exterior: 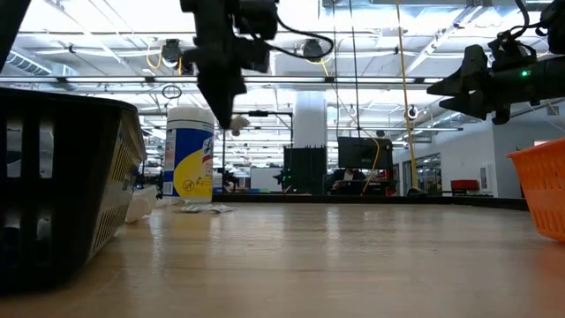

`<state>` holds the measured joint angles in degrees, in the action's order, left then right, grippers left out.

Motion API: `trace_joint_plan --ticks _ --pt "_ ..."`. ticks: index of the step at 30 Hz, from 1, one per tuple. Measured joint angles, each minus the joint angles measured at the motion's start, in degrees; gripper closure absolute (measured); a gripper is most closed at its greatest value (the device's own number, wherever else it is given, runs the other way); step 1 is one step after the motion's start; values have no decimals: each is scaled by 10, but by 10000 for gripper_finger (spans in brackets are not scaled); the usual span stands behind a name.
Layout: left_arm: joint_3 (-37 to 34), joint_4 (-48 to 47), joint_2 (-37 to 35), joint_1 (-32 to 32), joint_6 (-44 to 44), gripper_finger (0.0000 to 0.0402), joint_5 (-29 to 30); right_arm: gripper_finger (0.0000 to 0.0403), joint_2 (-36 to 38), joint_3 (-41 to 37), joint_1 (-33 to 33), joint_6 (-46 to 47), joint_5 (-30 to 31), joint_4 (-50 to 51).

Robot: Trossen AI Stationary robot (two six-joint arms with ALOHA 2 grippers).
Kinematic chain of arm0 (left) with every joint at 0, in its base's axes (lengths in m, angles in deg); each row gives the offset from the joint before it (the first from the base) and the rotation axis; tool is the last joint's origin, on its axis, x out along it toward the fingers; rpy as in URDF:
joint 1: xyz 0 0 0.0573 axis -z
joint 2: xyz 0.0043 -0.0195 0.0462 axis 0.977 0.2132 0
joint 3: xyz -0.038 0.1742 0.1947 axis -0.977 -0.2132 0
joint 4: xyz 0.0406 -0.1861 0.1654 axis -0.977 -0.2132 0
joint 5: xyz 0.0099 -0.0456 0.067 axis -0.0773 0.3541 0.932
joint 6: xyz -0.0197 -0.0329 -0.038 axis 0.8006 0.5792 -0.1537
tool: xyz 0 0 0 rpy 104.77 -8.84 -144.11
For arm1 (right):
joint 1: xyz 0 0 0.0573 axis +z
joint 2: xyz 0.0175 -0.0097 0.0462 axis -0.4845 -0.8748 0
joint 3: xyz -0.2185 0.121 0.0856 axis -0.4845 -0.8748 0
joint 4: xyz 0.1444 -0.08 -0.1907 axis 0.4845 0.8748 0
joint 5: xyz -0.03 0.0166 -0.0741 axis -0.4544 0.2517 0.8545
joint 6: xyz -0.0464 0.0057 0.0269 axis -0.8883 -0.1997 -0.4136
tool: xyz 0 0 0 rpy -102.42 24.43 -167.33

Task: Pick & Place First Aid Supplies
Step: Put the towelette pack into the black bin

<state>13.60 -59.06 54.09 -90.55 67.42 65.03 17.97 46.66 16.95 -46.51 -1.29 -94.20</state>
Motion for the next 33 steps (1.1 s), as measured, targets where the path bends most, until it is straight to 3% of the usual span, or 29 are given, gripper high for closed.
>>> trace_joint_plan --ticks 7,23,33 --pt "0 -44 -21 65 76 398 1 136 0 0 0 0 0 0" --pt "0 -43 -21 364 375 400 -19 136 0 0 0 0 0 0" --pt "0 3 32 462 481 400 0 135 0 0 0 0 0 0"
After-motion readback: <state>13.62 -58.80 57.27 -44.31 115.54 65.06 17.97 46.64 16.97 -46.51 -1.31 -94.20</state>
